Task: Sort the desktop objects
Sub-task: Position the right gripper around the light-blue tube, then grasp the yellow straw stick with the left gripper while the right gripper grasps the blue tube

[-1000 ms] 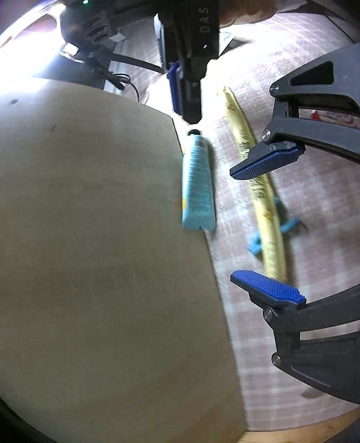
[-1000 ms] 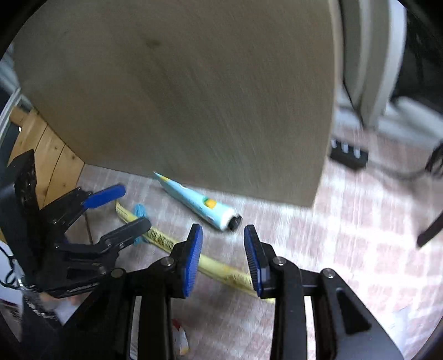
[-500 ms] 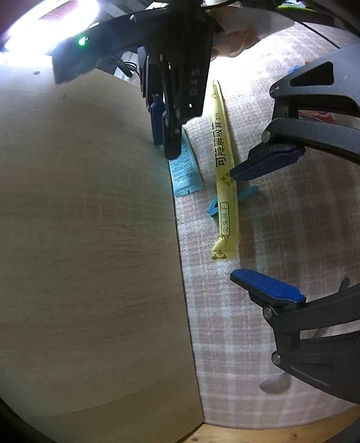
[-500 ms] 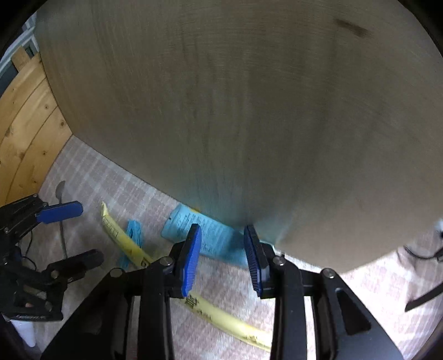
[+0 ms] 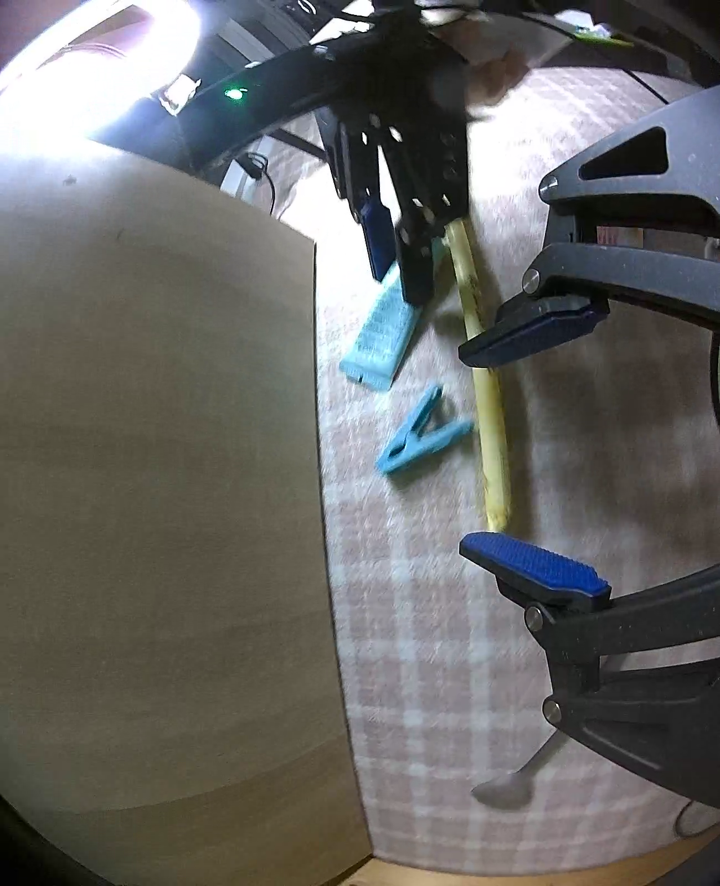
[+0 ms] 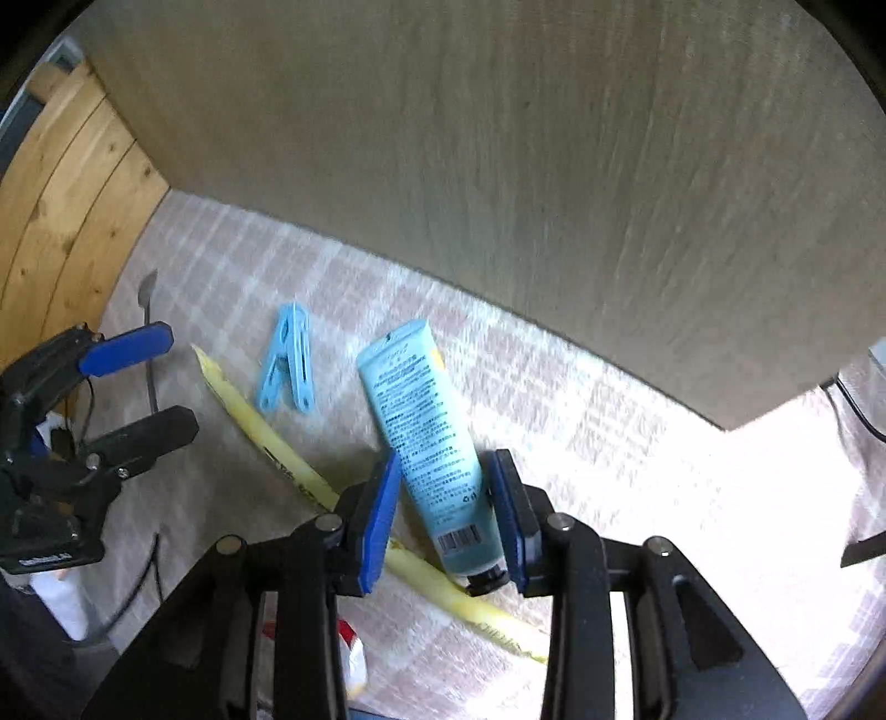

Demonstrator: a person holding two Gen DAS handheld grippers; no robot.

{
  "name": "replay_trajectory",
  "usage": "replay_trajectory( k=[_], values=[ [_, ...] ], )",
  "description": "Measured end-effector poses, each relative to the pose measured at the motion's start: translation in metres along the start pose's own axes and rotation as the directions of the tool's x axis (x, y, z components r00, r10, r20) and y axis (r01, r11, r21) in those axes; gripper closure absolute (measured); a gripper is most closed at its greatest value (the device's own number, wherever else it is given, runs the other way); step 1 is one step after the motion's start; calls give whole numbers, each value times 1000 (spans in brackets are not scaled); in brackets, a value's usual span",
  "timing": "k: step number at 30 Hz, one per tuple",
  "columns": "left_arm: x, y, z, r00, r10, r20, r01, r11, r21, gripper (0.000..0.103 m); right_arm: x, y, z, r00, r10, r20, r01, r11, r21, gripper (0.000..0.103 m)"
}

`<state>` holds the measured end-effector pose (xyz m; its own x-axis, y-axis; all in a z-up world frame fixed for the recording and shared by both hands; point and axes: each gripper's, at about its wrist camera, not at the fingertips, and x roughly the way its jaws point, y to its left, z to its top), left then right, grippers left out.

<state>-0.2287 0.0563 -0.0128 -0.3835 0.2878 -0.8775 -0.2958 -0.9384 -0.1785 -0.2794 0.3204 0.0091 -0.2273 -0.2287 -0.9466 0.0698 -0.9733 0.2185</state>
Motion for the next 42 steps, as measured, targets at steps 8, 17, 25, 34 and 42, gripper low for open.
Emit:
replay_trajectory(
  k=[8, 17, 25, 34, 42],
  values=[
    [-4, -8, -33, 993, -62, -101, 46, 987, -153, 46, -12, 28, -34, 978, -197, 60, 204, 968, -147, 72],
    [21, -47, -45, 983, -84, -164, 50, 978, -202, 47, -46, 8, -77, 990, -130, 53, 131, 991, -20, 78],
    [26, -69, -49, 981, -12, -193, -24, 983, -182, 47, -89, -21, -95, 995, -89, 50, 83, 991, 102, 78],
    [32, -94, -53, 983, 80, -167, -105, 983, -151, 49, -125, -43, -38, 991, -50, 121, 31, 987, 155, 68],
    [29, -81, -57, 984, 142, -112, -161, 968, -194, 74, -111, -33, -8, 998, -37, 57, 31, 994, 103, 68]
  ],
)
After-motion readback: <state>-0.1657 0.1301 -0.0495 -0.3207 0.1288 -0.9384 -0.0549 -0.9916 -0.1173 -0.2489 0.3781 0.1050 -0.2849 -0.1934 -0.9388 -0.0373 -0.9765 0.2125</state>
